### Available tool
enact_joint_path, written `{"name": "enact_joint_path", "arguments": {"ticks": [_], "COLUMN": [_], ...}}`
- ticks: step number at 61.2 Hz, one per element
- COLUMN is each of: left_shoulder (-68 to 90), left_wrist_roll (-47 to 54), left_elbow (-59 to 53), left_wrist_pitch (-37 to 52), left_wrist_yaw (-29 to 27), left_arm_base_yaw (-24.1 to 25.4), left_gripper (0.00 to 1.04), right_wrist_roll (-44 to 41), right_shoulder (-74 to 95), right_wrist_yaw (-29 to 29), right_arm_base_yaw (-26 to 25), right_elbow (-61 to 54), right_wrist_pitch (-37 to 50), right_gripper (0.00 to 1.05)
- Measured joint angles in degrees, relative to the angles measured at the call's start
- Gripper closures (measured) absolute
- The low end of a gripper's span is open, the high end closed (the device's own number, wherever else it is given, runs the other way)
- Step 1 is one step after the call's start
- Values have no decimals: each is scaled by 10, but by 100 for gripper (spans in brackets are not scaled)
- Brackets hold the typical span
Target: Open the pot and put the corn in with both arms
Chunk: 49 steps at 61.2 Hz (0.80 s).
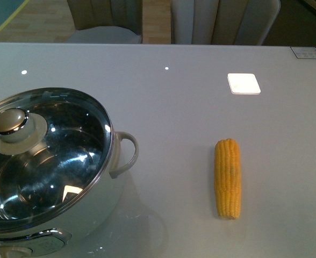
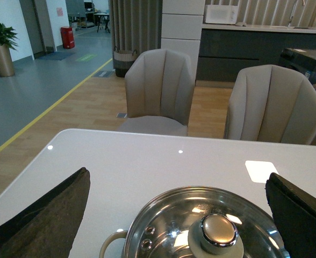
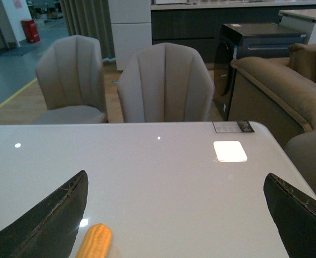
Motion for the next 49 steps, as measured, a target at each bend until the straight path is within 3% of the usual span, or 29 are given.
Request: {"name": "enact_joint_path", "arguments": {"ticks": [35,40,44,49], "left_shoulder": [1,107,172,223], "left_wrist_roll": [0,-83,-124,-133], "left_elbow": [0,70,89,99], "left_wrist_pitch": [-1,-165,-202,-160], "left_wrist_yaw": [-3,-158,-201,-192], "left_arm_base_yaw": [-1,-56,-75,-77], "left_gripper": [7,7,7,7], "right_wrist_roll": [0,0,0,0], "right_shoulder": [0,0,0,0], "right_wrist_yaw": [0,1,0,0], "right_arm_base_yaw": [0,0,0,0], "right_elbow": [0,0,0,0], "right_wrist_pitch": [0,0,0,0], "right_gripper": [9,9,9,9]}}
